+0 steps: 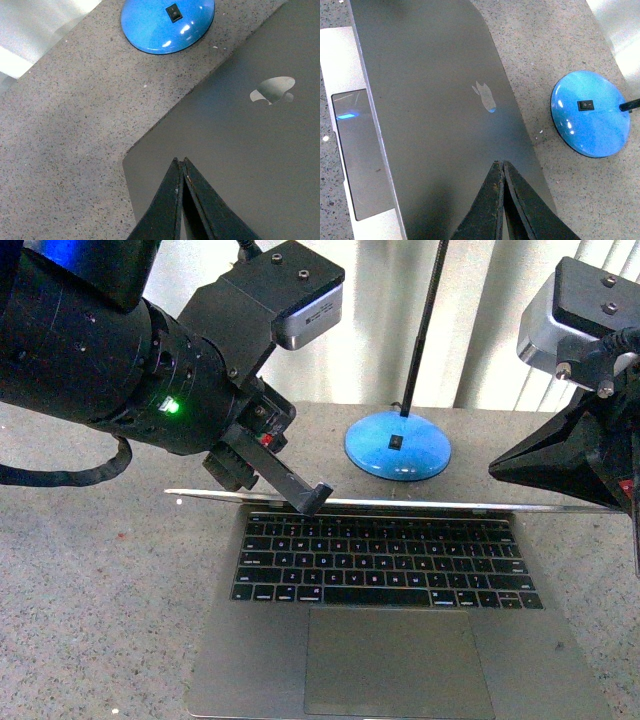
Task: Close laptop
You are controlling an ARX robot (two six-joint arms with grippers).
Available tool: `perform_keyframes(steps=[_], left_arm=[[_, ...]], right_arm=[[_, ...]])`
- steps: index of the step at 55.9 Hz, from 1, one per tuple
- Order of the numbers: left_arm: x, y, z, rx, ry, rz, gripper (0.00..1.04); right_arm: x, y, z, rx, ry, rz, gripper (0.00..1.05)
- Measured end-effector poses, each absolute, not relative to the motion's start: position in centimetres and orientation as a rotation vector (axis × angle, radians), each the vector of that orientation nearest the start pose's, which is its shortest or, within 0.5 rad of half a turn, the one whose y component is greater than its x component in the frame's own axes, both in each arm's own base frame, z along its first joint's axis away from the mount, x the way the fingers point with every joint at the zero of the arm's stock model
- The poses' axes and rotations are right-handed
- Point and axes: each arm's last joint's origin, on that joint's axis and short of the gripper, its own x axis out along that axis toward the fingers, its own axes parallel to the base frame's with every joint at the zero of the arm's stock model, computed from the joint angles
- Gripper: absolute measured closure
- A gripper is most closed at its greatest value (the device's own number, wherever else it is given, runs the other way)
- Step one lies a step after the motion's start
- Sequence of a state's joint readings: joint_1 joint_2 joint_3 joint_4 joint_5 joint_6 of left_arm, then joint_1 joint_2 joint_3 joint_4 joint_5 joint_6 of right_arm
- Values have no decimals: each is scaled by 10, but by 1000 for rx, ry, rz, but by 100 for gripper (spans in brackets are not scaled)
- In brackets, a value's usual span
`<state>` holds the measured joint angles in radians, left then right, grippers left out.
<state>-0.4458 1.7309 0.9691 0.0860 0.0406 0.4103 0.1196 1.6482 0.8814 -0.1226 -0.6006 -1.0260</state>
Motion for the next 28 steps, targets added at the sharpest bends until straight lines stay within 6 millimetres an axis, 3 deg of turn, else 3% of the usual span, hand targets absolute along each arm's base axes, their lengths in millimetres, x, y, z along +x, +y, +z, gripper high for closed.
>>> perform_keyframes(steps=[28], left_arm=[[317,-151,168,500,632,-639,101]], right_arm=[[314,54,155,-762,457,1052,102]])
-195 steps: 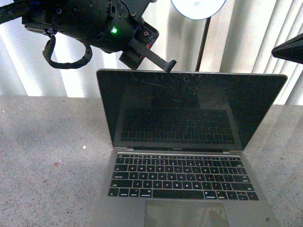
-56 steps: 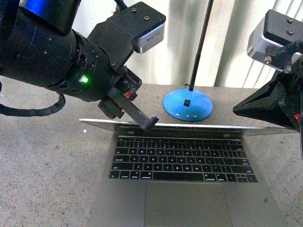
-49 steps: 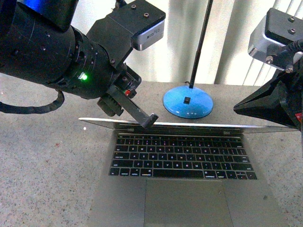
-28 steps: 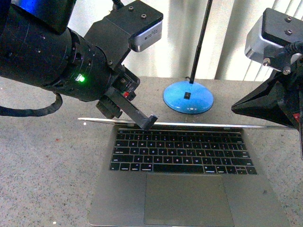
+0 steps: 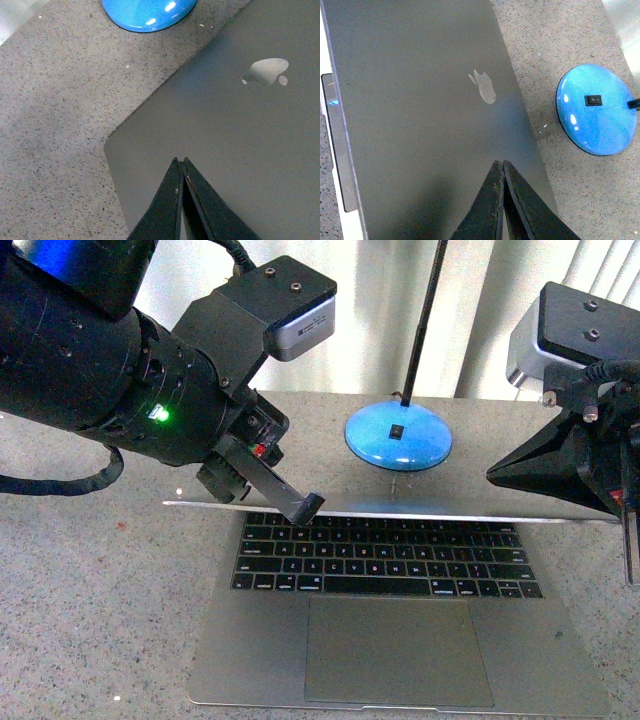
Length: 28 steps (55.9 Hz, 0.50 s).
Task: Close laptop
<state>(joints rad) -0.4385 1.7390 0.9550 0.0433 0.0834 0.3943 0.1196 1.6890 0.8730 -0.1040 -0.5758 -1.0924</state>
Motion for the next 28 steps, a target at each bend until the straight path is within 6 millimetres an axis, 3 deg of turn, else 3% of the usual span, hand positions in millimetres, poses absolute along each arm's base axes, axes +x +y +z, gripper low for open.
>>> perform_keyframes(steps=[28], left_arm=[[308,-147,154,439,692,-668,101]], right_arm=[[314,62,148,-779,456,1077,102]])
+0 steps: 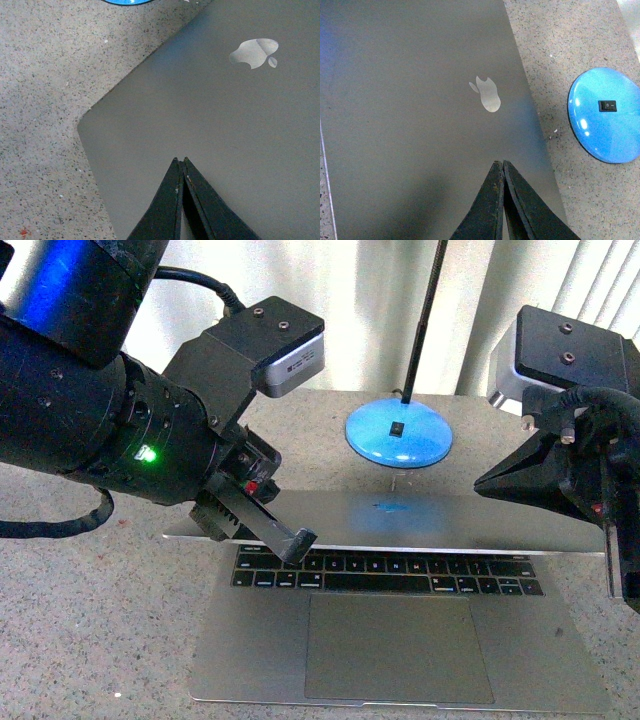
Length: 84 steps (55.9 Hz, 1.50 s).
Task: Close laptop
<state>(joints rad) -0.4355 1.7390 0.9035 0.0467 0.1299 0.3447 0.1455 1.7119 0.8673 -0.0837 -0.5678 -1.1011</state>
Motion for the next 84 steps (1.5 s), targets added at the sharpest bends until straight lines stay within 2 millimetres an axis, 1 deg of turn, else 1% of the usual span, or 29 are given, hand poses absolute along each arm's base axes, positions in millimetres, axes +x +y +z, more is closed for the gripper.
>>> perform_keyframes(steps=[10,29,49,58,66,72,79,84], left_arm=[[307,-147,153,433,688,-678,101],[302,-151,148,434,691,-694,101],[292,-158,129,429,717,-724,101],[289,-160,122,420,730,-733,101],[285,-163,114,402,743,-744,101],[282,-164,109,388,751,-752,101],[276,-162,96,368,774,-761,101],[272,-160,85,354,791,-758,101]], right_arm=[[312,65,145,-782,445,1082,102],[303,63,129,-763,475,1095,102],[299,61,121,-753,490,1099,102],[296,60,112,-748,507,1104,102],[290,61,97,-744,519,1101,102],[288,61,89,-736,529,1101,102],[282,64,76,-720,546,1101,102],[280,66,70,-704,555,1098,102]])
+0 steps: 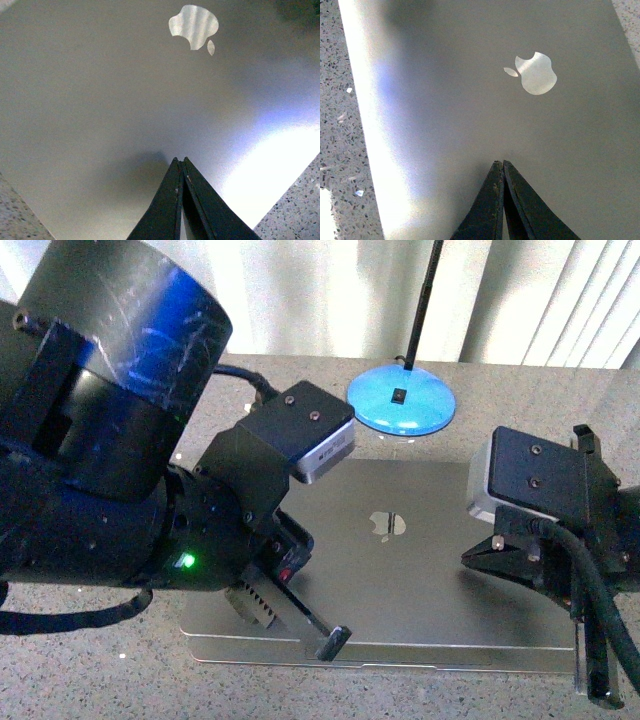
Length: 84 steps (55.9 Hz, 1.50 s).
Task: Close laptop
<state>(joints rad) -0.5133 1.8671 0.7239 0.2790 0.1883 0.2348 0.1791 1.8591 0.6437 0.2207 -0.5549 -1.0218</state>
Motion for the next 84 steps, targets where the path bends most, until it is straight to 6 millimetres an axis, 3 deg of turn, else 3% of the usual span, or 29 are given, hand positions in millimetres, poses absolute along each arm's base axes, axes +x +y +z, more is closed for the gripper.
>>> perform_keyframes(steps=[10,28,35,41,46,52,56,62,71,79,84], left_arm=[[263,-155,68,293,829,-759,101],[259,-140,67,164,832,-707,101],[262,-128,79,90,768,-635,101],[271,-103,118,-57,550,-374,100],[270,-89,140,-174,467,-247,88],[270,-84,149,-241,436,-213,73],[268,-85,144,-257,459,-211,60],[267,-88,140,-252,461,-212,46],[247,-67,134,-83,107,-23,72],[223,-46,151,-38,-1,-1,98],[211,-39,151,-22,10,-10,101]], right_arm=[[273,69,64,-676,577,1099,102],[266,68,63,-644,540,1058,102],[268,63,74,-610,492,998,102],[284,51,111,-527,352,747,102],[299,35,147,-409,318,472,99],[303,12,188,-94,275,177,81],[302,10,195,46,265,147,70],[302,11,187,132,296,131,54],[282,6,178,39,62,25,76],[250,0,178,8,6,-3,102],[235,0,175,3,10,0,102]])
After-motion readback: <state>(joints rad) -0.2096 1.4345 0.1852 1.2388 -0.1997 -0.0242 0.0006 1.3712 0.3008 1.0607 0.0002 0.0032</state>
